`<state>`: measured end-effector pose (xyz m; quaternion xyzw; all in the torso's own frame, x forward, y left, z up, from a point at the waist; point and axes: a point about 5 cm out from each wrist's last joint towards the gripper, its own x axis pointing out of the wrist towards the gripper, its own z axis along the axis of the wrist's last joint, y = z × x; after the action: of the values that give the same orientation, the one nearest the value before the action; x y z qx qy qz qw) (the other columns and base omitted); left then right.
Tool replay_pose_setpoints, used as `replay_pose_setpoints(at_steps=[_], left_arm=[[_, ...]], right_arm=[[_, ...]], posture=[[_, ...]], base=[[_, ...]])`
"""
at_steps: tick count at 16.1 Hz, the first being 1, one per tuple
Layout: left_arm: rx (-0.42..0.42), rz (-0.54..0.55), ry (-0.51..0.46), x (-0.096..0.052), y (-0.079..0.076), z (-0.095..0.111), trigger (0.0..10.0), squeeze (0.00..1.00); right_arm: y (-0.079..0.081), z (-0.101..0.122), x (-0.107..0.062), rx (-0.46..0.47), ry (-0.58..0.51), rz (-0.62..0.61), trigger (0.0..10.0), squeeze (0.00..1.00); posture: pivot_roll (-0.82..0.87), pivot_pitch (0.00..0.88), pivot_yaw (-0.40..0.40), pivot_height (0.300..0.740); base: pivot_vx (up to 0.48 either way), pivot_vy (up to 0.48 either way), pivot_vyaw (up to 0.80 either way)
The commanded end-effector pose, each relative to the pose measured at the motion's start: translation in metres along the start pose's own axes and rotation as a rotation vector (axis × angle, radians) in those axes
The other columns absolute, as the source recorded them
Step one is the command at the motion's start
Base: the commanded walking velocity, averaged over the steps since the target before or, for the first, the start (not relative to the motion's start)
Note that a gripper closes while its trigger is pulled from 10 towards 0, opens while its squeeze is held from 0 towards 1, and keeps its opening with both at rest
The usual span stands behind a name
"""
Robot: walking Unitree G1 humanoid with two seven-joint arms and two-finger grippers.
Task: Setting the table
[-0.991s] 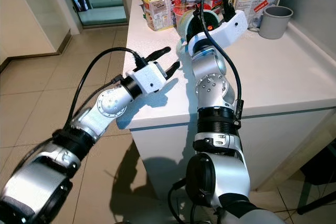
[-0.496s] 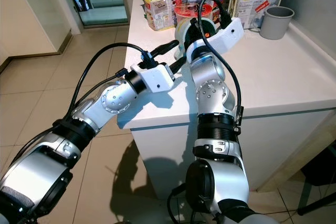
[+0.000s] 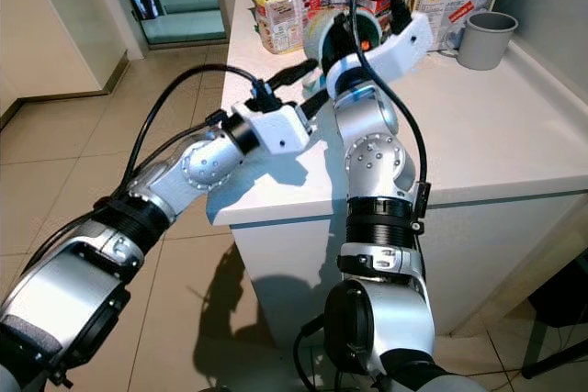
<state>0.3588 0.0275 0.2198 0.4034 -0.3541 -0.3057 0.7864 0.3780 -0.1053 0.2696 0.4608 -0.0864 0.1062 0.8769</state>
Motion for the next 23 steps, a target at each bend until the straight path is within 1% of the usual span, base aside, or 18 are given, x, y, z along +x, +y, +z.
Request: replay_pose_setpoints(at_steps=[1, 5, 6, 7, 8, 9, 10, 12, 13, 16, 18, 19, 20, 21, 23], left_arm=[[0.030, -0.001, -0.016, 0.005, 0.005, 0.002, 10.0, 0.00], [0.032, 0.003, -0.019, 0.006, 0.006, 0.003, 10.0, 0.00], [0.032, 0.004, -0.019, 0.006, 0.006, 0.003, 10.0, 0.00], [0.032, 0.005, -0.018, 0.006, 0.006, 0.002, 10.0, 0.00], [0.031, 0.006, -0.018, 0.006, 0.006, 0.002, 10.0, 0.00], [0.030, 0.005, -0.018, 0.006, 0.006, 0.002, 10.0, 0.00], [0.030, 0.004, -0.018, 0.006, 0.006, 0.002, 10.0, 0.00], [0.028, 0.003, -0.017, 0.005, 0.006, 0.002, 10.0, 0.00], [0.028, 0.004, -0.016, 0.005, 0.006, 0.001, 10.0, 0.00], [0.026, 0.008, -0.018, 0.006, 0.006, 0.002, 10.0, 0.00], [0.025, 0.007, -0.015, 0.006, 0.006, 0.001, 10.0, 0.00], [0.025, 0.006, -0.012, 0.006, 0.006, 0.000, 10.0, 0.00], [0.023, 0.003, -0.009, 0.004, 0.005, 0.000, 10.0, 0.00], [0.021, -0.001, -0.008, 0.004, 0.004, -0.001, 10.0, 0.00], [0.010, -0.003, -0.001, 0.003, 0.002, -0.002, 10.0, 0.00]], right_arm=[[0.011, -0.010, -0.002, 0.028, 0.028, 0.044, 10.0, 0.00], [0.008, -0.001, -0.001, -0.003, -0.045, 0.021, 10.0, 0.00], [0.002, 0.005, -0.001, 0.026, -0.086, -0.022, 10.0, 0.00], [-0.018, 0.016, 0.000, 0.119, -0.149, -0.157, 10.0, 0.00], [-0.024, 0.018, 0.000, 0.152, -0.162, -0.202, 10.0, 0.00], [-0.029, 0.019, 0.000, 0.157, -0.164, -0.231, 10.0, 0.00], [-0.028, 0.017, 0.000, 0.120, -0.157, -0.225, 10.0, 0.00], [-0.026, 0.015, 0.000, 0.085, -0.145, -0.208, 10.0, 0.00], [-0.025, 0.013, 0.000, 0.077, -0.142, -0.200, 10.0, 0.00], [-0.018, 0.012, 0.001, 0.096, -0.140, -0.170, 10.0, 0.00], [-0.010, 0.010, 0.002, 0.074, -0.121, -0.114, 10.0, 0.00], [-0.007, 0.009, 0.002, 0.050, -0.111, -0.090, 10.0, 0.00], [-0.004, 0.004, 0.002, -0.024, -0.087, -0.053, 10.0, 0.00], [-0.005, 0.000, 0.002, -0.042, -0.069, -0.039, 10.0, 0.00], [-0.007, -0.001, 0.002, -0.033, -0.065, -0.049, 10.0, 0.00]], posture=[[0.04, 0.000, 0.076, 0.740], [0.04, 0.000, 0.077, 0.740], [0.04, 0.000, 0.076, 0.740], [0.04, 0.000, 0.075, 0.740], [0.04, 0.000, 0.075, 0.740], [0.04, 0.000, 0.075, 0.740], [0.04, 0.000, 0.075, 0.740], [0.04, 0.000, 0.075, 0.740], [0.04, 0.000, 0.074, 0.740], [0.04, 0.000, 0.075, 0.740], [0.04, 0.000, 0.076, 0.740], [0.04, 0.000, 0.076, 0.740], [0.04, 0.000, 0.074, 0.740], [0.04, 0.000, 0.074, 0.740], [0.04, 0.000, 0.075, 0.740]], base=[[0.000, 0.000, 0.00], [0.000, 0.000, 0.00], [0.000, 0.000, 0.00], [0.000, 0.000, 0.00], [0.000, 0.000, 0.00], [0.000, 0.000, 0.00], [0.000, 0.000, 0.00], [0.000, 0.000, 0.00], [0.000, 0.000, 0.00], [0.000, 0.000, 0.00], [0.000, 0.000, 0.00], [0.000, 0.000, 0.00], [0.000, 0.000, 0.00], [0.000, 0.000, 0.00], [0.000, 0.000, 0.00]])
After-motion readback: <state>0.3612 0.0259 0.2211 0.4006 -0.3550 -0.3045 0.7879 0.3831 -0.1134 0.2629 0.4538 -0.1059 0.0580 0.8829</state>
